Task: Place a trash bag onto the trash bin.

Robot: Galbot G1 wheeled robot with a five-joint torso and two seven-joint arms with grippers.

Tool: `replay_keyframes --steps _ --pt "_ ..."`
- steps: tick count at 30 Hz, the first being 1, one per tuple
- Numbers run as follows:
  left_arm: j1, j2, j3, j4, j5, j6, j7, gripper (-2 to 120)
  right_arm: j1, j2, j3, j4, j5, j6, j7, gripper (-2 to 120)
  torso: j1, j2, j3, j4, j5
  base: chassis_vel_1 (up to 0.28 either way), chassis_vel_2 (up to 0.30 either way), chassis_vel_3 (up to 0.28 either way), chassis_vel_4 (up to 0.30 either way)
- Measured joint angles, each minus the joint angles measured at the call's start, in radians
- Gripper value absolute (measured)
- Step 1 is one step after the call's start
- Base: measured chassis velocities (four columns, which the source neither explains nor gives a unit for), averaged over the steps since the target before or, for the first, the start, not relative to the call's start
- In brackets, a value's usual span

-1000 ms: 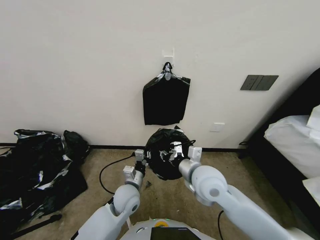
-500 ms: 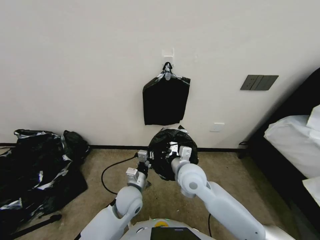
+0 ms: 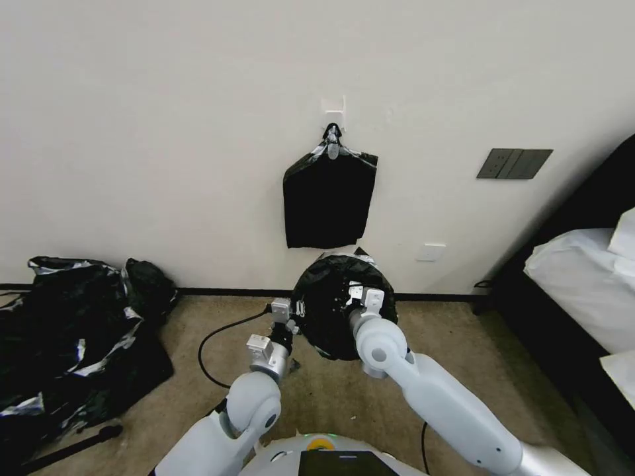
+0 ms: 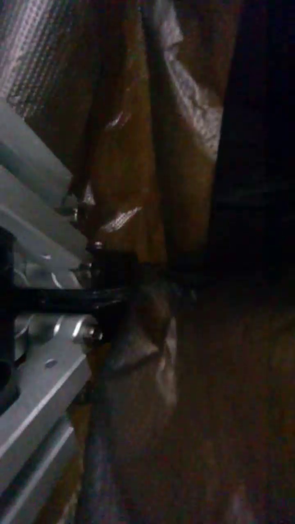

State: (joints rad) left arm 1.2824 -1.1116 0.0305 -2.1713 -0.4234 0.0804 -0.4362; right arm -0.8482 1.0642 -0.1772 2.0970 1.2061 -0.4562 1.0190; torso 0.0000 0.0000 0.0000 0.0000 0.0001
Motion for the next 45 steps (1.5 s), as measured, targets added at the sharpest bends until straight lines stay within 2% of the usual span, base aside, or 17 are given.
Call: replay_keyframes --steps 9,18,27,38,45 --pt "-0.008 -0.005 0.002 0.012 -0.002 -0.001 0.0 1 0.0 -0.01 -0.021 0.079 0.021 0.002 0.001 0 0.0 0.0 0.0 0.0 -0.0001 0.0 0.0 0.0 0.0" --pt "-0.003 -0.003 0.001 -0.011 -0.003 -0.001 0.004 1 0.028 0.046 -0.014 -0.076 0.033 0.005 -0.001 0 0.0 0.0 0.0 0.0 -0.0001 0.0 0.0 0.0 0.0" --pt "0.013 -0.004 -0.002 -0.031 0.002 -0.001 0.009 1 0.042 0.061 -0.01 -0.13 0.029 0.008 0.006 0 0.0 0.0 0.0 0.0 -0.0001 0.0 0.0 0.0 0.0" --pt "0.022 -0.006 -0.018 -0.034 0.001 -0.001 0.013 1 0.03 0.044 -0.025 -0.062 0.032 0.013 0.027 0 0.0 0.0 0.0 0.0 -0.0001 0.0 0.0 0.0 0.0" --pt "0.011 -0.022 -0.024 -0.007 -0.036 0.008 -0.004 1 0.032 0.018 -0.043 0.021 0.066 0.019 0.029 0 0.0 0.0 0.0 0.0 -0.0001 0.0 0.0 0.0 0.0"
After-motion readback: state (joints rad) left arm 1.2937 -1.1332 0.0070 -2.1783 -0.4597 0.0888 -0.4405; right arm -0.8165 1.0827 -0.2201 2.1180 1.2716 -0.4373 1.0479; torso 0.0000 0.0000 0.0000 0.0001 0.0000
